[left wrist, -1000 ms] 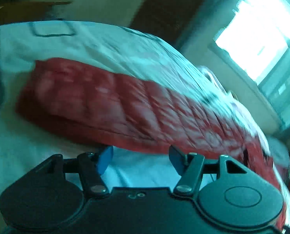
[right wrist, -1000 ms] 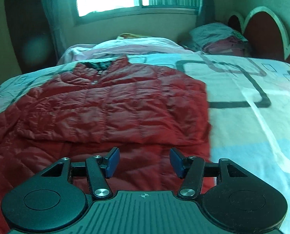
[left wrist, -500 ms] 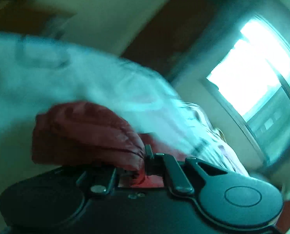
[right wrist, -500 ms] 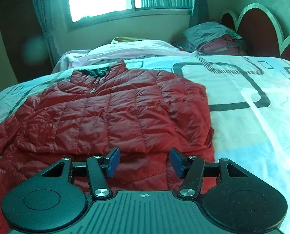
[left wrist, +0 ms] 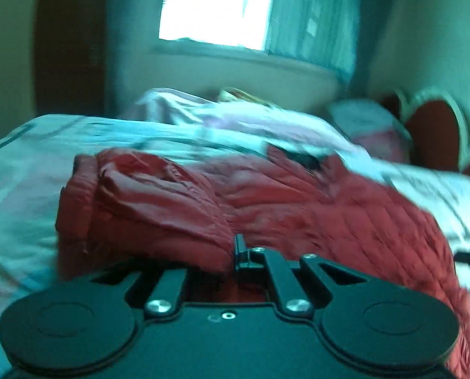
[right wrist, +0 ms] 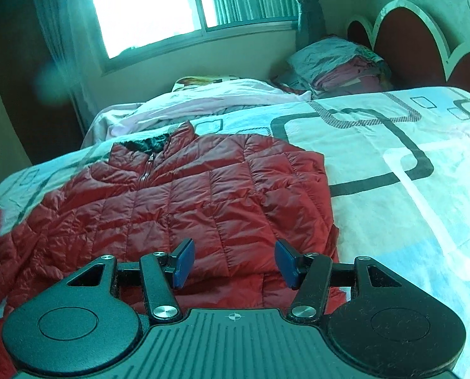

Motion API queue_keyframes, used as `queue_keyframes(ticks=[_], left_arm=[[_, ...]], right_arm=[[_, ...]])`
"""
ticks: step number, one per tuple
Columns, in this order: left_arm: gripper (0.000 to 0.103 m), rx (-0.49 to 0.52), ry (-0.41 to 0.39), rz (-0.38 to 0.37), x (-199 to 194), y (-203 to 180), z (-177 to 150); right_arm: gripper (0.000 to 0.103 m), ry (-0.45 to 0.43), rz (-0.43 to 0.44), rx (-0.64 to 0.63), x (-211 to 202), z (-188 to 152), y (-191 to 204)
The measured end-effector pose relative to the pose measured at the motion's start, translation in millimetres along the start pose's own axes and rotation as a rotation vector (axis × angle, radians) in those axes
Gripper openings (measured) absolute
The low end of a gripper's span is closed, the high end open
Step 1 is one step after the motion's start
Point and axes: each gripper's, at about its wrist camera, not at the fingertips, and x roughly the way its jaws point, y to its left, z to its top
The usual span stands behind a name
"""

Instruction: Fold large clothes

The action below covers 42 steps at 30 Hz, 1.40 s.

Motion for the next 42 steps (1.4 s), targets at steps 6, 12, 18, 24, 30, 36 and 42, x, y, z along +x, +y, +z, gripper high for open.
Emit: queue_keyframes(ticks=[6,12,18,24,30,36,42], left_arm=[[0.006,0.2,0.034,-0.096,30.1,-77.0,5.0],[0.011,0.279,0.141,-0.198,61.5,-135.6,-7.1],[0.098,0.279,0.071,-0.346,54.8,-170.7,-21.9],[0.098,0.358,0.056,-0.363,55.5,-192.2,-31.8],[0.097,0.297,0.035,-0.319,55.3,-188.7,-30.3],[0.087,0.167,-0.004,-0.249,32.6,-139.8,-26.0],[0.074,0.082,-0.016,-0.033,-2.3,-52.5,-33.6]], right_arm=[[0.057,-0.011,-0.008,0.046,-8.3,1.1,-20.1],[0.057,-0.048,-0.023,0.099,-24.6,9.6,-49.4],[0.086,-0.079,-0.057,0.178,-35.2,14.9,-82.2],[0.094,-0.116,-0.037,0.201,-38.8,17.8,-96.4],[0.094,-0.108,-0.008,0.186,-36.7,25.4,-94.5],[0.091,-0.081,0.058,0.173,-25.5,23.0,-84.1],[0.08,0.01,0.139,0.171,7.5,17.1,-64.5]])
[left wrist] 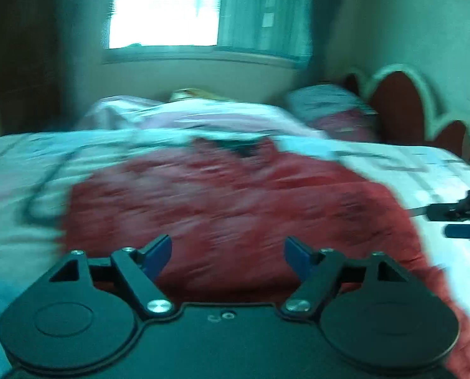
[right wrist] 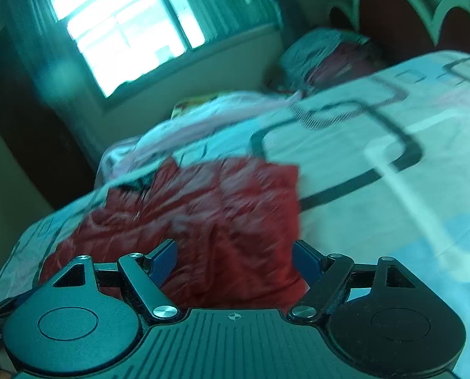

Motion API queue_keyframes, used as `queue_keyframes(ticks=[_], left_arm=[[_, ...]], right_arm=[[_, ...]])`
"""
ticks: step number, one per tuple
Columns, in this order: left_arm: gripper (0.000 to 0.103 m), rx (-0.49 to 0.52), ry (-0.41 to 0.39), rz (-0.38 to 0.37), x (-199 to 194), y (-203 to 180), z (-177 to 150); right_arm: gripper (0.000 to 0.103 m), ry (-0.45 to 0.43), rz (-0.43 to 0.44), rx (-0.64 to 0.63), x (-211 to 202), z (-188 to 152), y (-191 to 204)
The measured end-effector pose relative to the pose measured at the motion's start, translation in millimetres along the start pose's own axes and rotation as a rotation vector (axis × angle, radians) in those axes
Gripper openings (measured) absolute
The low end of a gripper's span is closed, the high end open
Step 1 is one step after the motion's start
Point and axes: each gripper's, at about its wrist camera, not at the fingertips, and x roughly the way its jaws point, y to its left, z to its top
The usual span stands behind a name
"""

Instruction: Fold large clothes

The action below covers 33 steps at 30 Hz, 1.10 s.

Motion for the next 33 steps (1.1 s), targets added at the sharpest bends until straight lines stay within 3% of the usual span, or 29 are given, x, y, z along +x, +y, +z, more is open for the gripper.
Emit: queue_keyframes(ticks=[4,5,6,9,10,13,17,22,27,29,30,31,32,33], left_arm=[[0.069,-0.031,0.07,0.159,-4.4,54.1,-18.9],[0.067,-0.046,0.093,0.167,-0.1,64.3,-21.7],[0.066,-0.05,0.118,0.178,6.4,70.8,-22.9],[0.059,-0.037,0.129,0.188,23.3,79.1,-22.2],[0.057,-0.04,0.126,0.193,28.2,81.3,-19.8],[0.051,-0.056,0.109,0.189,34.7,87.7,-13.8],[0.043,-0.037,0.118,0.172,42.1,86.2,-15.7],[0.043,-0.043,0.136,0.176,43.1,88.5,-21.1],[0.045,-0.047,0.151,0.167,38.7,102.5,-21.8],[0.052,-0.06,0.135,0.148,24.4,110.8,-21.2],[0.052,-0.064,0.116,0.146,12.8,113.9,-20.5],[0.052,-0.068,0.092,0.152,1.7,115.7,-18.9],[0.052,-0.076,0.054,0.151,-10.4,116.4,-16.1],[0.052,-0.086,0.019,0.134,-18.3,115.3,-12.2]], right_arm=[[0.079,0.078,0.038,0.026,32.7,-6.6,2.2],[0.062,0.098,0.052,0.027,40.6,-7.2,3.2],[0.051,0.12,0.058,0.026,48.3,-7.2,5.4],[0.038,0.136,0.066,-0.01,61.7,-6.6,15.4],[0.02,0.139,0.062,-0.034,64.1,-5.3,19.5],[0.018,0.068,0.027,-0.111,49.1,2.3,33.0],[0.017,-0.043,-0.002,-0.186,22.4,8.9,42.6],[0.017,0.105,-0.071,-0.166,59.5,-7.6,26.0],[0.018,0.15,-0.074,-0.197,64.8,-19.9,29.9],[0.019,0.119,-0.08,-0.19,53.5,-15.0,28.4],[0.027,0.084,-0.1,-0.196,44.5,-10.9,29.7],[0.058,0.033,-0.12,-0.208,34.1,-6.4,32.3],[0.068,-0.013,-0.113,-0.22,24.5,-2.7,33.3],[0.068,-0.033,-0.102,-0.228,19.9,2.0,34.7]])
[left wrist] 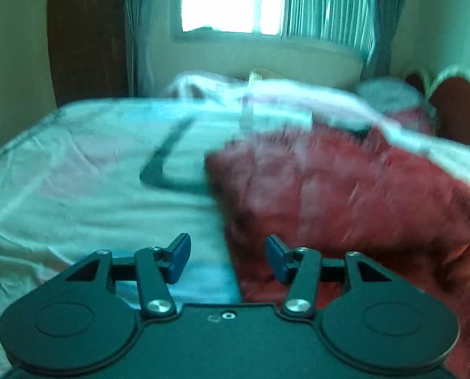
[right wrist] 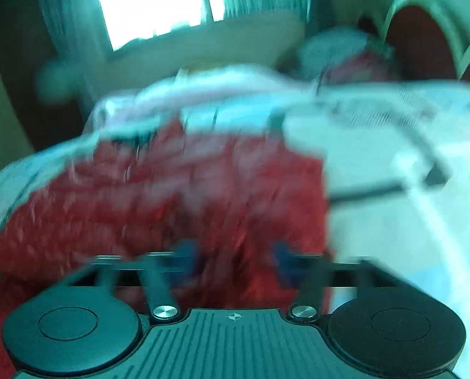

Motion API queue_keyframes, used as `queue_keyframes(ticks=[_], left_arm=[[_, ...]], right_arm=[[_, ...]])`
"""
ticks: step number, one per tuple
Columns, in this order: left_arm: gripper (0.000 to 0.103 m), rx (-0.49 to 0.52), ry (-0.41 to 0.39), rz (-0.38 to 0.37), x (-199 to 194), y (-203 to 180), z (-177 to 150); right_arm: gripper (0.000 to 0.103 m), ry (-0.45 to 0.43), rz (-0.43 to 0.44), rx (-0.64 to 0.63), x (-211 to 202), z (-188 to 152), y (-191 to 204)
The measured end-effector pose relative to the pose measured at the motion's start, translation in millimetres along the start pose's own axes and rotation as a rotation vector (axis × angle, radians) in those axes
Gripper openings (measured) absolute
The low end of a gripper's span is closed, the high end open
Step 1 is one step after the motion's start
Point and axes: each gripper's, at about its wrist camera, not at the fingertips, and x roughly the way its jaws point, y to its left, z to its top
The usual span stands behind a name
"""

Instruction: Fold large clothes

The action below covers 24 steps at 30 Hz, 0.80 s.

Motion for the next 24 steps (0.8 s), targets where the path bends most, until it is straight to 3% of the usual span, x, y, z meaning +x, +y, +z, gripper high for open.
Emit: queue_keyframes(ticks=[2,3,5,7,10,13,15,16,17,18,21,24], left_arm=[[0.052,0.017,-0.042,-0.039,-2.6,-12.1,11.2],[0.052,0.046,-0.046,-0.063,3.4,-22.9,16.9],[0.052,0.086,-0.019,-0.089,23.7,-41.4,22.6],[0.052,0.089,0.04,-0.096,50.2,-50.3,20.7],[0.057,0.107,0.117,-0.08,79.4,-51.5,10.1],[0.059,0.092,0.115,-0.097,79.2,-44.0,6.5],[0.06,0.079,0.084,-0.093,67.1,-39.5,14.1],[0.071,0.07,0.041,-0.104,58.9,-37.8,19.4],[0.082,0.071,0.011,-0.104,57.0,-38.4,25.1],[0.083,0.085,-0.013,-0.103,58.3,-41.1,32.0],[0.081,0.114,0.0,-0.136,83.3,-50.3,50.7],[0.079,0.132,0.088,-0.134,126.3,-54.7,54.5]], right_arm=[[0.066,-0.003,0.008,-0.017,5.7,9.6,4.3],[0.06,0.005,0.018,-0.028,12.9,12.5,8.2],[0.033,0.045,0.023,-0.062,34.1,14.7,17.9],[0.027,0.08,0.033,-0.089,55.9,10.3,26.1],[0.027,0.146,0.002,-0.119,86.5,-2.4,28.7],[0.027,0.152,-0.001,-0.147,92.3,-9.3,28.9],[0.027,0.108,-0.001,-0.135,76.9,-3.1,29.3],[0.028,0.067,0.003,-0.123,67.2,1.8,29.3],[0.038,0.039,0.014,-0.123,60.4,5.8,31.1],[0.044,0.034,0.026,-0.13,60.1,9.4,34.9],[0.044,0.058,0.056,-0.182,76.2,18.6,53.4],[0.044,0.158,0.077,-0.246,111.8,19.6,70.7]])
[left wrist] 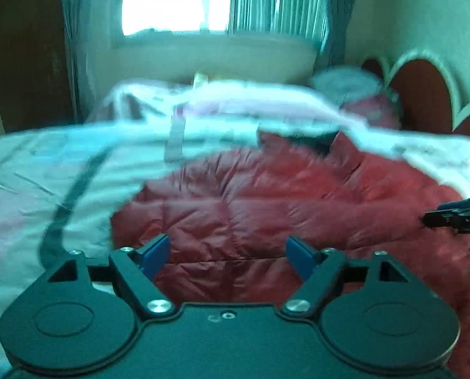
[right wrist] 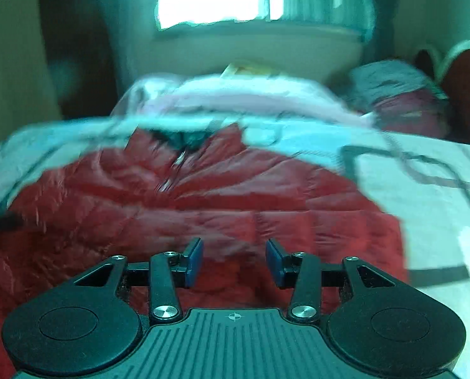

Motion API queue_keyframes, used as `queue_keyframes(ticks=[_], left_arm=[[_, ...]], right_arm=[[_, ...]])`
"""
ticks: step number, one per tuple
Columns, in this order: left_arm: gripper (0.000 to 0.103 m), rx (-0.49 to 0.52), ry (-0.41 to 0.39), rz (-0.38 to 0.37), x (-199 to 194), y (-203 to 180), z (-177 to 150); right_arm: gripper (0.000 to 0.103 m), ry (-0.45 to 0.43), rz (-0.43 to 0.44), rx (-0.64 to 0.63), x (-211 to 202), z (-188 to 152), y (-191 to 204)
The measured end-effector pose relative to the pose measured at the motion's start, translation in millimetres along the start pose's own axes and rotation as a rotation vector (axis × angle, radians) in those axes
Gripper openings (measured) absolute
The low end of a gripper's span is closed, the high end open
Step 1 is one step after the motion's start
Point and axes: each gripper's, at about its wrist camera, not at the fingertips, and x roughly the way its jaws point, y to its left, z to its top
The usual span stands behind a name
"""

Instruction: Fold large clothes

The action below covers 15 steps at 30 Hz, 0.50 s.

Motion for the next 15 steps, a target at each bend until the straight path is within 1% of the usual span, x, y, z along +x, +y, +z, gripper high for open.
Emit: queue_keyframes(ticks=[1,2,4,5,6,8,9,10,11,13,15], left_arm=[[0.083,-0.008,0.029,0.001,12.5,3.4,-2.6],[0.084,-0.028,0.043,-0.013,20.0,8.0,-6.0],[0.083,-0.062,0.043,-0.017,20.0,13.4,-7.6],[0.079,-0.062,0.03,-0.003,11.0,11.0,-7.1],[0.079,-0.06,0.003,0.006,-0.9,8.4,-7.5],[0.081,-0.07,-0.059,-0.017,-24.2,-2.5,-9.1],[0.081,-0.068,-0.074,-0.033,-32.8,-11.4,-11.6],[0.081,-0.054,-0.079,-0.045,-36.5,-21.0,-13.8],[0.081,-0.033,-0.08,-0.055,-39.0,-31.4,-15.7],[0.081,0.013,-0.091,-0.05,-46.4,-49.2,-22.9],[0.08,0.059,-0.097,-0.045,-56.6,-61.4,-31.3]], right_arm=[[0.044,0.03,-0.009,-0.017,12.6,1.2,2.4],[0.044,0.056,-0.01,-0.021,22.4,2.2,3.9],[0.044,0.058,-0.008,-0.007,28.7,2.8,2.4],[0.044,0.053,-0.015,-0.001,25.4,3.8,2.0],[0.044,0.035,-0.025,0.01,18.3,4.5,1.9],[0.046,-0.032,-0.008,0.032,-3.8,4.6,3.3],[0.05,-0.041,0.003,0.039,-11.9,3.3,6.3],[0.062,-0.052,0.021,0.034,-19.7,-0.6,11.7],[0.067,-0.056,0.034,0.02,-24.0,-4.1,17.8],[0.067,-0.044,0.036,-0.016,-33.5,-12.4,30.5],[0.067,-0.046,-0.011,-0.033,-46.9,-23.2,35.6]])
